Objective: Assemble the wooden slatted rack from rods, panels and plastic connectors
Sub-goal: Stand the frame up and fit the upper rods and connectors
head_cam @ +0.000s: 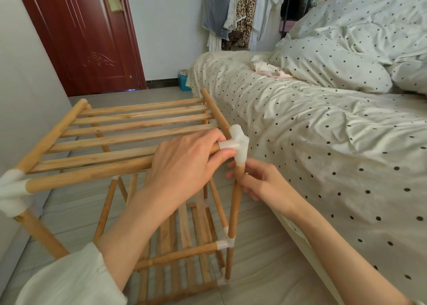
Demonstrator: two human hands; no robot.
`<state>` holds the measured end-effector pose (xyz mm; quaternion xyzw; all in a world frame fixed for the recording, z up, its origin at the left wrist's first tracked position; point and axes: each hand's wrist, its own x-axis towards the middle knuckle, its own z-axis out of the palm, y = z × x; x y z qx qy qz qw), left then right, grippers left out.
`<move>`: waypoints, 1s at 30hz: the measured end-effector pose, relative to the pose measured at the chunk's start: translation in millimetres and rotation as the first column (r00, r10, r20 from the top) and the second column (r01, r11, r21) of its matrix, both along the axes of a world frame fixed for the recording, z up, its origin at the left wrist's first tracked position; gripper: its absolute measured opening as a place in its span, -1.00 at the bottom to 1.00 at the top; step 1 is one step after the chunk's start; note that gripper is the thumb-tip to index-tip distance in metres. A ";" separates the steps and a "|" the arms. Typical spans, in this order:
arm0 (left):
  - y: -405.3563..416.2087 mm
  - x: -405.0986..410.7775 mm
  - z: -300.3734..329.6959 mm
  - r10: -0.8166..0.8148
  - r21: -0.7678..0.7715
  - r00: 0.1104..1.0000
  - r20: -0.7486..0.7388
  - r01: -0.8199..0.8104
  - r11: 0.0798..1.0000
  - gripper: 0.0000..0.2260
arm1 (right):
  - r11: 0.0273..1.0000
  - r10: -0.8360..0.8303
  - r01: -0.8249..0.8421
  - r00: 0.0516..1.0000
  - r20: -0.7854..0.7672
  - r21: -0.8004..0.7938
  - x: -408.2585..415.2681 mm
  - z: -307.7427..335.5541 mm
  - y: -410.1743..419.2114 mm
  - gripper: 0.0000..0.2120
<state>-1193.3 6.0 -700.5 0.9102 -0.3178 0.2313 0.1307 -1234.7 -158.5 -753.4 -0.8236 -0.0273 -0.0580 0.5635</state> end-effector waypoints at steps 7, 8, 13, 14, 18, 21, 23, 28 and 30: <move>3.7 -1.9 6.5 -0.041 0.013 0.995 -0.086 0.042 0.999 -0.63 | 0.852 -0.027 0.105 0.987 -0.156 0.513 23.4 13.5 -11.4 -0.59; 4.6 -2.1 6.7 -0.048 0.017 0.995 -0.092 0.049 0.999 -0.62 | 0.815 -0.020 0.137 0.978 -0.209 0.563 30.5 18.4 -11.3 -0.55; 11.9 -1.9 8.9 -0.073 -0.016 0.987 -0.142 0.071 0.997 -0.66 | 0.739 0.198 0.056 0.935 -0.295 0.672 53.1 26.9 -6.8 -0.76; 13.4 -1.9 8.6 -0.082 -0.017 0.986 -0.143 0.080 0.997 -0.67 | 0.734 0.213 0.054 0.928 -0.305 0.677 55.1 27.0 -6.2 -0.78; 15.8 -2.7 6.9 -0.105 -0.010 0.985 -0.139 0.105 0.994 -0.66 | 0.755 0.279 -0.009 0.909 -0.309 0.655 57.9 31.4 -2.3 -0.81; 16.9 -3.2 8.3 -0.112 0.000 0.981 -0.157 0.113 0.994 -0.72 | 0.760 0.258 0.011 0.913 -0.317 0.650 57.7 35.1 0.2 -0.77; 17.2 -4.2 9.1 -0.124 0.003 0.976 -0.180 0.126 0.992 -0.77 | 0.743 0.232 0.054 0.914 -0.332 0.667 58.9 38.1 1.3 -0.78; 17.6 -8.6 9.6 -0.133 0.034 0.967 -0.218 0.143 0.989 -0.82 | 0.711 0.175 0.126 0.921 -0.348 0.692 63.9 45.0 3.1 -0.83; 19.8 -8.5 9.9 -0.137 0.023 0.963 -0.233 0.146 0.989 -0.81 | 0.713 0.173 0.121 0.924 -0.340 0.691 64.3 46.0 4.2 -0.84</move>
